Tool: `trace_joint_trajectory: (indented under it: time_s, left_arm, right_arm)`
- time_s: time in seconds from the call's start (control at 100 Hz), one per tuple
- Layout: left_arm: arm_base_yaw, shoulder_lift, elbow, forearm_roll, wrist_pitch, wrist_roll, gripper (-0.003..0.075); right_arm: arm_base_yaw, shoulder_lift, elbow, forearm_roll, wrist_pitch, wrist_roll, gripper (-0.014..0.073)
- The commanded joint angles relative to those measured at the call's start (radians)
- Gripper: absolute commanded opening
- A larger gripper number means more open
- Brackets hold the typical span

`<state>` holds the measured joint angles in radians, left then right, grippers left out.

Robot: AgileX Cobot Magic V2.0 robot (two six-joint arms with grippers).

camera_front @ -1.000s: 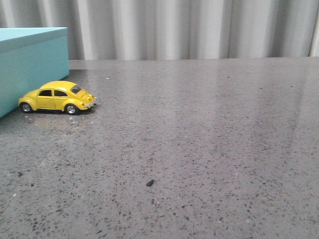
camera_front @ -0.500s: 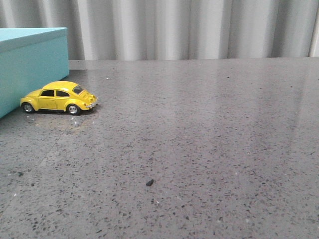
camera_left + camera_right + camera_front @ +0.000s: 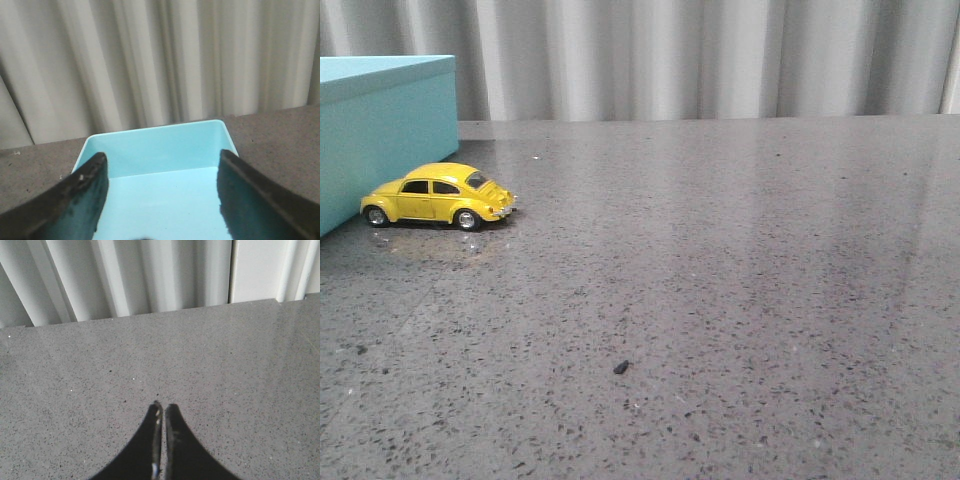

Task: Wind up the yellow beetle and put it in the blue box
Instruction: 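Move the left gripper over the car beside the blue box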

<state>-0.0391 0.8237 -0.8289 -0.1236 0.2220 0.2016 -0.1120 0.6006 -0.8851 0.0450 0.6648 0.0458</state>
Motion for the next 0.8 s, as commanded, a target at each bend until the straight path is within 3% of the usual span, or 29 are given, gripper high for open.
trace_joint_trajectory:
  time_s: [0.0,0.19,0.4,0.56,0.79]
  left_arm:
    - [-0.023,0.035,-0.074,-0.001,-0.038,0.025,0.0492]
    - [-0.132,0.119,-0.172,-0.001,0.019,0.204,0.0492]
    - [-0.247,0.22,-0.284,0.001,0.201,0.387,0.0492]
    - [-0.308,0.305,-0.355,-0.008,0.396,0.517,0.0492]
    - [-0.337,0.432,-0.426,-0.12,0.687,0.588,0.0492]
  right_arm:
    - [0.0,-0.002,-0.026,0.001,-0.062,-0.012,-0.0061]
    - [0.0,-0.002,-0.026,0.001,-0.052,-0.012,-0.0061]
    - [0.0,-0.003,-0.026,0.001,-0.052,-0.012,-0.0061]
    - [0.0,-0.003,-0.026,0.001,-0.052,-0.012,-0.0061]
    - [0.0,-0.003,-0.026,0.001,-0.054,-0.012,-0.0061]
